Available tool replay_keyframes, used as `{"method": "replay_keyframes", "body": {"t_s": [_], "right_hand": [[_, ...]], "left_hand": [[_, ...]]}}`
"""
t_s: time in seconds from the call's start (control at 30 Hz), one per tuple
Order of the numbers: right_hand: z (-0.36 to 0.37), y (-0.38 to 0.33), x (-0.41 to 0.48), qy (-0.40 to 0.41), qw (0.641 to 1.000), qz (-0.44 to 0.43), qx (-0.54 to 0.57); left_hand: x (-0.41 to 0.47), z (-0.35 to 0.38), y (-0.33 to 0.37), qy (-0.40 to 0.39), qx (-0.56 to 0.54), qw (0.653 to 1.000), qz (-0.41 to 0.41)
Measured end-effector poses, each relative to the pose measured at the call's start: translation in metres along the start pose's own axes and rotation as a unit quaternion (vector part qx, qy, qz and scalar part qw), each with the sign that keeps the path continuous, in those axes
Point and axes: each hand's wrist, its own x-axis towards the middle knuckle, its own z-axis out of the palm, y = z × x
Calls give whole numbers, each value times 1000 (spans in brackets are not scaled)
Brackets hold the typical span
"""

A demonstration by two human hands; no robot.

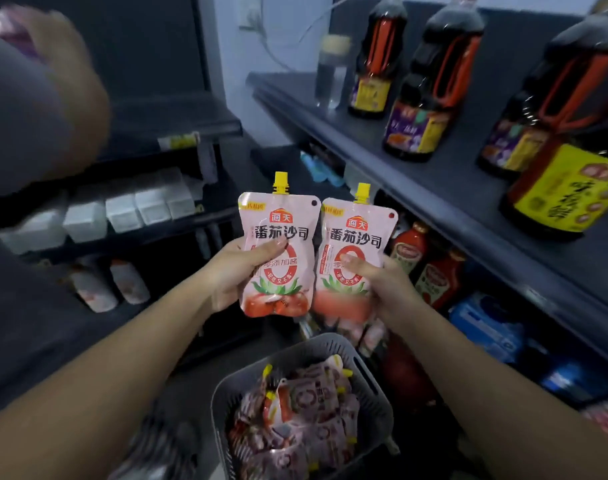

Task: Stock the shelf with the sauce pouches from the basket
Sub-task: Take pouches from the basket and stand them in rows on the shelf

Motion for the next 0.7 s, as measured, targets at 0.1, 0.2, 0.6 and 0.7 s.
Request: {"method": "replay_keyframes", "body": {"t_s": [0.1,0.2,0.6,0.7], "right_hand": [[-5,-22,-30,17,998,-56,-17],[-15,-42,-66,56,994,-95,-12],[-108,-89,-238,252,945,-208,-22],[-139,-96,-286,303,925,-226,-28]], "left_hand": [[-13,17,18,-40,15,999,22],[-23,40,31,-80,25,996,34],[-52,205,44,-295,27,953,57],[-69,254,37,-351,25,934,57]]}}
